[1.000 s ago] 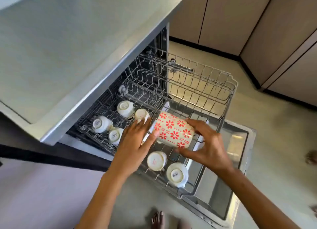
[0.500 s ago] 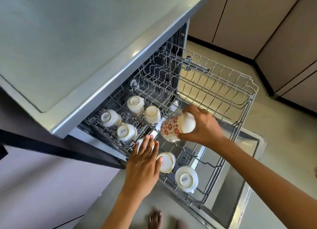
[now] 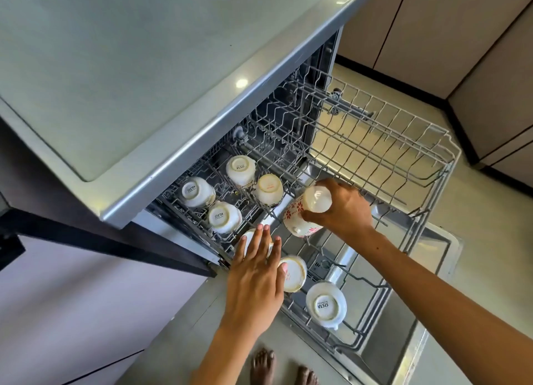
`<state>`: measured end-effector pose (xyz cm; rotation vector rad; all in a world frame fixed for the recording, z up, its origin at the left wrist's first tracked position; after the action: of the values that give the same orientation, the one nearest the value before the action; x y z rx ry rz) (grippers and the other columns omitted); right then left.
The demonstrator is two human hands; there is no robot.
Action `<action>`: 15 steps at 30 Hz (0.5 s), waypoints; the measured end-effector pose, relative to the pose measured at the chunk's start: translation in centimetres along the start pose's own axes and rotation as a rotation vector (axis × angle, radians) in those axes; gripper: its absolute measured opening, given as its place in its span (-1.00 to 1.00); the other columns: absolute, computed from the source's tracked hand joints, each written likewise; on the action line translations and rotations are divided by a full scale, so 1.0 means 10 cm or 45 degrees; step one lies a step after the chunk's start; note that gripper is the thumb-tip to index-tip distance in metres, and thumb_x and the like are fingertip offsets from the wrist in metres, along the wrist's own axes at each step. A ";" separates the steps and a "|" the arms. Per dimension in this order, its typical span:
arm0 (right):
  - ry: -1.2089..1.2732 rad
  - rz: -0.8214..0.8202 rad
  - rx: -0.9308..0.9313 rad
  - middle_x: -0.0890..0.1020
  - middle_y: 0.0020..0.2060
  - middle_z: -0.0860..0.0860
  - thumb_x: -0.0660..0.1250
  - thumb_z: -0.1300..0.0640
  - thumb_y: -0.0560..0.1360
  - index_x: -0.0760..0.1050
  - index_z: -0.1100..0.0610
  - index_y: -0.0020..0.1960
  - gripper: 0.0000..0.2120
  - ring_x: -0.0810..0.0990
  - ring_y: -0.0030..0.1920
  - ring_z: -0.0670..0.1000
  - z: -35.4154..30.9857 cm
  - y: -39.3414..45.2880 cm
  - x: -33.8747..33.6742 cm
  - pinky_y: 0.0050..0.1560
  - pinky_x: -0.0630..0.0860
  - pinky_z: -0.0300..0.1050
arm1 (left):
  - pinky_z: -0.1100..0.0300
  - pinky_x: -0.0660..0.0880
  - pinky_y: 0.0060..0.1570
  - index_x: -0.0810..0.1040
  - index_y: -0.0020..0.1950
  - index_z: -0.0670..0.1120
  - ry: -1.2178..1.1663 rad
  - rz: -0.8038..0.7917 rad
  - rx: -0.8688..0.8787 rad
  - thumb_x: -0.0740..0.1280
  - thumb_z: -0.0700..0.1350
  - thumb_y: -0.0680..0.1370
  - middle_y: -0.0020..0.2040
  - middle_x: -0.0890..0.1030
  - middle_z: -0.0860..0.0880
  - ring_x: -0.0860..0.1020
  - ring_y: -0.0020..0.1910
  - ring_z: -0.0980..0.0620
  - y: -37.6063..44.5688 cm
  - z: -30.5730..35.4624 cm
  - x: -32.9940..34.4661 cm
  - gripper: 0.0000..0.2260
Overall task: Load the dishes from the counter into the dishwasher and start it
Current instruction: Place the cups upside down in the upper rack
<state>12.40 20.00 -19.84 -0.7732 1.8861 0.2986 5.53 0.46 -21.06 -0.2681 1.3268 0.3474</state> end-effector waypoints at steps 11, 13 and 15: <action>-0.114 -0.019 -0.050 0.56 0.13 0.05 0.50 -0.18 0.21 0.43 -0.04 0.27 -0.33 0.44 0.19 0.14 -0.23 -0.07 -0.08 -0.07 0.54 -0.01 | -0.07 0.21 0.32 0.51 0.30 -0.17 0.007 0.001 -0.011 -0.04 0.02 0.61 0.38 0.39 -0.19 0.27 0.43 -0.10 0.00 -0.01 0.00 -0.53; -0.120 0.037 -0.082 0.56 0.12 0.05 0.49 -0.18 0.21 0.46 -0.04 0.26 -0.34 0.43 0.20 0.14 -0.28 -0.09 -0.11 -0.10 0.53 -0.03 | -0.07 0.20 0.32 0.50 0.31 -0.16 0.016 0.004 -0.014 0.01 0.00 0.59 0.38 0.39 -0.20 0.27 0.43 -0.10 0.00 0.00 0.00 -0.55; -0.096 0.116 -0.083 0.57 0.13 0.07 0.49 -0.19 0.21 0.46 -0.03 0.28 -0.32 0.44 0.18 0.14 -0.29 -0.10 -0.12 -0.13 0.51 -0.04 | -0.07 0.20 0.33 0.50 0.31 -0.16 0.025 -0.008 -0.020 0.00 0.00 0.59 0.38 0.39 -0.20 0.28 0.43 -0.10 0.00 0.00 0.00 -0.55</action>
<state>11.20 18.20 -17.33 -0.7112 1.8505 0.4426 5.52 0.44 -21.09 -0.2892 1.3432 0.3509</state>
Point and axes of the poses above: each hand's wrist, its own y-axis towards the middle knuckle, its own x-axis out of the palm, z = x × y, the point moved 2 cm from there along y, towards the middle knuckle
